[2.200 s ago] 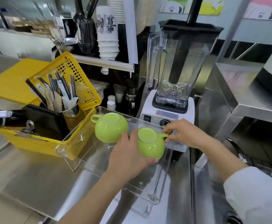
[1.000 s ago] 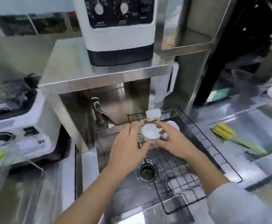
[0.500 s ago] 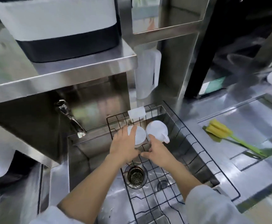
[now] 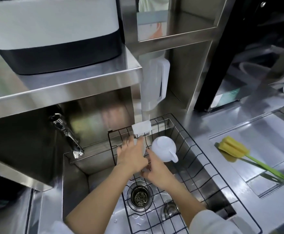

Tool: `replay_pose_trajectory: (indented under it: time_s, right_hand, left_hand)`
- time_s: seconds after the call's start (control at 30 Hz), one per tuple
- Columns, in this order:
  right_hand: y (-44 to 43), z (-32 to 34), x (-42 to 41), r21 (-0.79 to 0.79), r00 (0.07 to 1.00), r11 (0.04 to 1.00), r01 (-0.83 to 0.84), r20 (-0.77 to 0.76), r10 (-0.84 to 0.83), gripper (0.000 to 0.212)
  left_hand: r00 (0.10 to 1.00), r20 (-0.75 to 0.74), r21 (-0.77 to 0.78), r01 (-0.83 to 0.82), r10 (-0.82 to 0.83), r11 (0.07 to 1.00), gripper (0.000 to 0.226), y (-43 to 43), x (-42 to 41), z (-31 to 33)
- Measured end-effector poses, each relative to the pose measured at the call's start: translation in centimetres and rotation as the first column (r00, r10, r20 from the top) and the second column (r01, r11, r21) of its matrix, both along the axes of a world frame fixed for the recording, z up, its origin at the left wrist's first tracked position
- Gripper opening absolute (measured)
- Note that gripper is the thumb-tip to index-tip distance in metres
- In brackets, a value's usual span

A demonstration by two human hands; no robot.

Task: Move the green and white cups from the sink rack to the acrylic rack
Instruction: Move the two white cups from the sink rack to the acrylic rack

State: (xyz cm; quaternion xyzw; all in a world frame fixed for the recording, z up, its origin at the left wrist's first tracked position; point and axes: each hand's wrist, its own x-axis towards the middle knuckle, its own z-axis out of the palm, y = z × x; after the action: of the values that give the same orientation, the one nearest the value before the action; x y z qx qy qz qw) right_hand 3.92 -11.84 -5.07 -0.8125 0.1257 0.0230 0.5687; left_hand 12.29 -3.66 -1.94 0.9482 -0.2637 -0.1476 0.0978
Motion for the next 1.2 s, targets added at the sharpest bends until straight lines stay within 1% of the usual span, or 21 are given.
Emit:
replay_pose_trajectory:
  time_s: [0.13, 0.27, 0.33, 0.4, 0.5, 0.57, 0.67, 0.73, 0.8, 0.87, 1.0, 1.13, 1.2]
  right_hand:
    - [0.0, -0.4, 0.0, -0.022, 1.000, 1.000, 0.016, -0.014, -0.016, 0.053]
    - [0.0, -0.7, 0.1, -0.027, 1.000, 0.999, 0.024, -0.018, -0.024, 0.050]
    - [0.1, -0.8, 0.1, -0.018, 0.999, 0.999, 0.031, -0.030, -0.032, 0.052]
    - [0.1, -0.8, 0.1, -0.006, 0.998, 0.999, 0.045, -0.034, -0.045, 0.057]
    - [0.1, -0.5, -0.1, 0.030, 0.997, 0.996, 0.081, 0.010, -0.082, 0.066]
    - [0.0, 0.0, -0.1, 0.018, 0.992, 0.994, 0.105, 0.061, -0.106, 0.074]
    - [-0.1, 1.4, -0.1, 0.004, 0.982, 0.991, 0.131, 0.138, -0.131, 0.076]
    - [-0.1, 2.6, -0.4, 0.041, 0.972, 0.989, 0.140, 0.185, -0.145, 0.081]
    - [-0.1, 3.9, -0.8, 0.021, 0.962, 0.991, 0.130, 0.240, -0.131, 0.084]
    - [-0.2, 5.1, -1.1, 0.014, 0.957, 0.995, 0.102, 0.272, -0.102, 0.084]
    - [0.4, 7.7, -1.8, 0.114, 0.964, 0.994, -0.002, 0.265, -0.028, 0.080]
    - [2.0, 9.9, -2.4, 0.148, 0.942, 0.988, -0.053, 0.335, 0.000, 0.080]
    - [3.1, 10.8, -2.6, 0.169, 0.938, 0.983, -0.069, 0.347, 0.006, 0.081]
  left_hand:
    - [0.999, 0.013, 0.053, 0.033, -0.034, 0.998, 0.056, -0.8, -0.4, 0.0]
    - [0.992, 0.006, 0.171, 0.123, -0.125, 0.978, 0.048, -1.1, 0.1, 0.7]
    - [0.990, -0.003, 0.176, 0.143, -0.144, 0.974, 0.044, -1.0, 0.5, 1.3]
    - [0.991, -0.072, 0.113, 0.117, -0.109, 0.987, 0.045, -0.7, 0.8, 1.7]
    - [0.977, -0.213, -0.084, 0.010, -0.027, 0.996, 0.045, -0.1, 0.9, 2.2]
    - [0.974, -0.228, -0.209, -0.056, 0.007, 0.976, 0.043, 0.3, 0.8, 2.7]
    - [0.968, -0.247, -0.390, -0.137, 0.040, 0.910, 0.046, 1.1, 0.7, 4.2]
    - [0.942, -0.335, -0.504, -0.202, 0.026, 0.840, 0.046, 1.8, 0.6, 5.5]
    - [0.902, -0.432, -0.592, -0.277, -0.008, 0.757, 0.044, 2.7, 0.3, 6.7]
    - [0.878, -0.477, -0.651, -0.313, -0.052, 0.692, 0.040, 3.7, -0.2, 7.8]
    - [0.803, -0.578, -0.703, -0.397, -0.148, 0.590, 0.038, 5.7, -1.2, 9.9]
    - [0.807, -0.555, -0.746, -0.377, -0.201, 0.548, 0.042, 8.1, -2.5, 12.3]
    - [0.822, -0.518, -0.769, -0.327, -0.236, 0.549, 0.046, 9.7, -3.1, 13.4]
